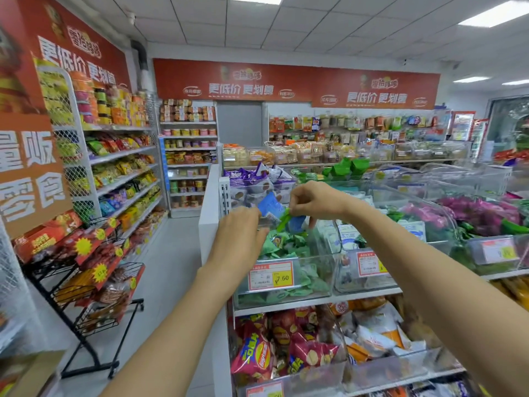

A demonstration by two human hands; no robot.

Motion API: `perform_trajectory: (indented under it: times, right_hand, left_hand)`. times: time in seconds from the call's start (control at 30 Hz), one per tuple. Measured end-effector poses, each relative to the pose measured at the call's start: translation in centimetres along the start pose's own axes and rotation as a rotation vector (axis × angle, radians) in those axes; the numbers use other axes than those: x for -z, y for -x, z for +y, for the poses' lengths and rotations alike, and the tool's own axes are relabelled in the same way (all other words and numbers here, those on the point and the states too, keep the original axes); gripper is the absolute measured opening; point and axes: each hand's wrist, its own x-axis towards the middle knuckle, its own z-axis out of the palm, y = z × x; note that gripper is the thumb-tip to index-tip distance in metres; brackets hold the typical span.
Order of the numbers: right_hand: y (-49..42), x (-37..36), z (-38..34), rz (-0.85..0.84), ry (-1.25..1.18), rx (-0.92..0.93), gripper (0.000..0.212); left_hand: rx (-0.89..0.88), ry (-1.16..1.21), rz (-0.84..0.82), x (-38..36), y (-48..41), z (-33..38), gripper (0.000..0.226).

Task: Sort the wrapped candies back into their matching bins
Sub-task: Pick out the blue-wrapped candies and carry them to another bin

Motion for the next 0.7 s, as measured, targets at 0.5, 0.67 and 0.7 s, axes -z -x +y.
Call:
perform_trajectory:
  times: [0.5, 0.67, 0.7]
  right_hand:
    - [2.0, 1.1, -0.7, 0.084, -0.465, 0.11, 0.016]
    - [2.6, 1.2, -2.2, 0.055, -0.6, 0.192, 0.015]
    - [2.6, 1.3, -2.4, 0.06, -0.617, 0.208, 0.015]
  left_hand:
    - [0.106, 0.355, 0.122, 1.2, -0.9, 0.2, 0.021]
    - [0.006, 0.319, 0.18, 2.6, -1.0, 0.5, 0.022]
    - [0.028, 0.336, 0.18, 2.8, -1.2, 0.4, 0.023]
